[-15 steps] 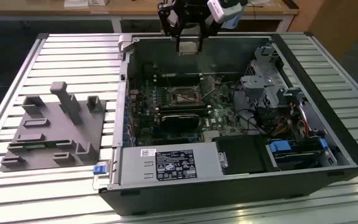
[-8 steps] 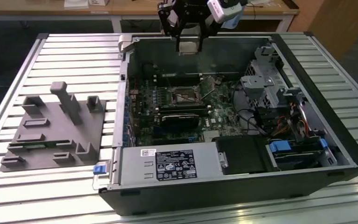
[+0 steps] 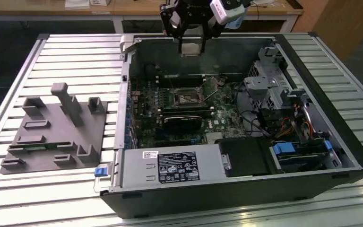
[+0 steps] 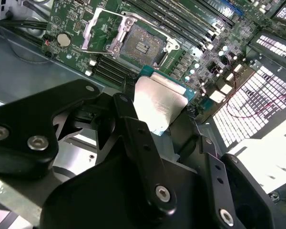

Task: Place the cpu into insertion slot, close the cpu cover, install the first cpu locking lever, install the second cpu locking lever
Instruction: 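Place the cpu into insertion slot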

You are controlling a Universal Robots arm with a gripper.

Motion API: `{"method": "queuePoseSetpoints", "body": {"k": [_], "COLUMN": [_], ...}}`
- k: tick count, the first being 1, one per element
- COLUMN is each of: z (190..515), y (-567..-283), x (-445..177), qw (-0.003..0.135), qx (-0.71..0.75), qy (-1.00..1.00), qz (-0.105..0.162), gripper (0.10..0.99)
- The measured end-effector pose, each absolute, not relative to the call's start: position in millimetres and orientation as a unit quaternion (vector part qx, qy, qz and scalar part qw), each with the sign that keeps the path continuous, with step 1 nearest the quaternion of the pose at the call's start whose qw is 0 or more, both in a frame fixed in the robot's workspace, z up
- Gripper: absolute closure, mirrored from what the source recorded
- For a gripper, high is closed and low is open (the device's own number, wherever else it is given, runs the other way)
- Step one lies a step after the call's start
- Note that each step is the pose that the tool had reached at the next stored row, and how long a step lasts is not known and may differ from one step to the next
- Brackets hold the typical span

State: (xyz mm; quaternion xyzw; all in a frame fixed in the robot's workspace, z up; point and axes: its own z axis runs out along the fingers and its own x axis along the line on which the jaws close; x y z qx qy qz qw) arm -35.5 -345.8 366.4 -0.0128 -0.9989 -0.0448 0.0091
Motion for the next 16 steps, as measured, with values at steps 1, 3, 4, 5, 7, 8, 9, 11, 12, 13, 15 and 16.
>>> {"method": "queuePoseSetpoints", "body": {"k": [1, 3, 4, 5, 7, 8, 9, 11, 12, 13, 15, 16], "z": [365.1, 362.5, 361.2, 359.9, 357.5, 356.4, 355.2, 352.7, 351.2, 349.6, 346.4, 344.7], "y": [-345.8, -345.8, -345.8, -345.8, -345.8, -345.8, -345.8, -345.8, -345.8, -345.8, -345.8, -345.8], "x": [-35.5, -35.5, -35.5, -35.5, -35.5, -35.5, -35.5, -35.5, -35.5, -35.4, -35.5, -35.5], "qw": [0.009, 0.009, 0.009, 0.009, 0.009, 0.009, 0.009, 0.009, 0.009, 0.009, 0.009, 0.009], "qx": [-0.013, -0.013, -0.013, -0.013, -0.013, -0.013, -0.013, -0.013, -0.013, -0.013, -0.013, -0.013], "qy": [-0.999, -0.999, -0.999, -0.999, -0.999, -0.999, -0.999, -0.999, -0.999, -0.999, -0.999, -0.999], "qz": [-0.045, -0.045, -0.045, -0.045, -0.045, -0.045, -0.045, -0.045, -0.045, -0.045, -0.045, -0.045], "gripper": [0.549, 0.549, 0.549, 0.549, 0.549, 0.549, 0.549, 0.549, 0.549, 0.549, 0.549, 0.549]}}
